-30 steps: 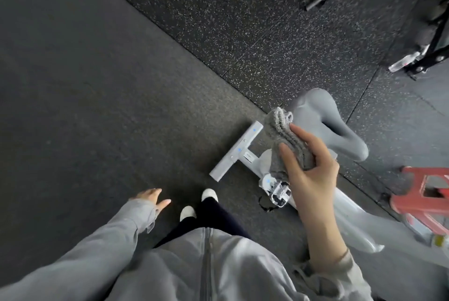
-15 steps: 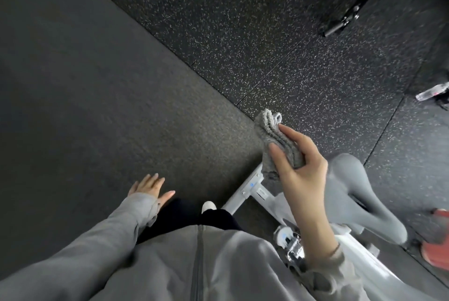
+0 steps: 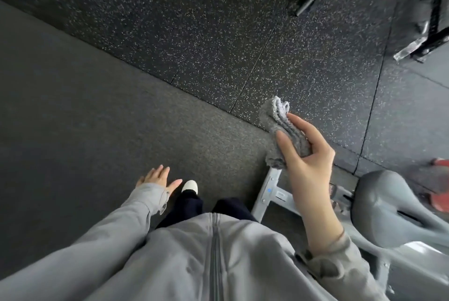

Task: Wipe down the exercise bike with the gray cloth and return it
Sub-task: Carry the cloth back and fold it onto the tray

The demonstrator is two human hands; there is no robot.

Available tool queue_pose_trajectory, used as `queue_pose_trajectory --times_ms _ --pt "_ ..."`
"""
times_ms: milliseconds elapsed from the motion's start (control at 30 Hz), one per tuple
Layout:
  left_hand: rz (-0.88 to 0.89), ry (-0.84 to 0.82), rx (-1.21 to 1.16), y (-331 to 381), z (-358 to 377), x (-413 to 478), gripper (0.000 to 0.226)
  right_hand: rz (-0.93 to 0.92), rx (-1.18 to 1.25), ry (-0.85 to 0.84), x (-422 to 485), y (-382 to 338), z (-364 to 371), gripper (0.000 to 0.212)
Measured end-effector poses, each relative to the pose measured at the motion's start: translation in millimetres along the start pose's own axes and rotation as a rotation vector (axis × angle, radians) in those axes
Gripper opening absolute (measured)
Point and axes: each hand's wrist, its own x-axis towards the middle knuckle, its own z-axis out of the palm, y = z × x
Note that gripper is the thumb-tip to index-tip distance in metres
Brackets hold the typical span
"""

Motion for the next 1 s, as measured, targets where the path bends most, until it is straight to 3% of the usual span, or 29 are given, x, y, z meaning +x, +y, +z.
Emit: queue_pose_trajectory --times_ms 167,367,600,1000 --pt "0.051 0.004 0.052 3.4 -53.0 35.0 0.069 0.038 -0.019 0.078 26.0 -2.4 13.0 0.030" --pt "0.140 -0.039 0.175 59.5 -105.8 81.5 0.068 0.140 -0.004 0.265 77.4 18.8 -9.7 0.029" --pt "0.209 -0.020 0.305 184.7 -180.5 141.6 0.067 0.205 0.025 0.508 170.4 57.2 -77.0 0.030" --pt "0.554 0.079 0.556 432.7 -288.5 187.0 0.062 0.301 0.017 0.829 268.4 84.7 -175.4 0.031"
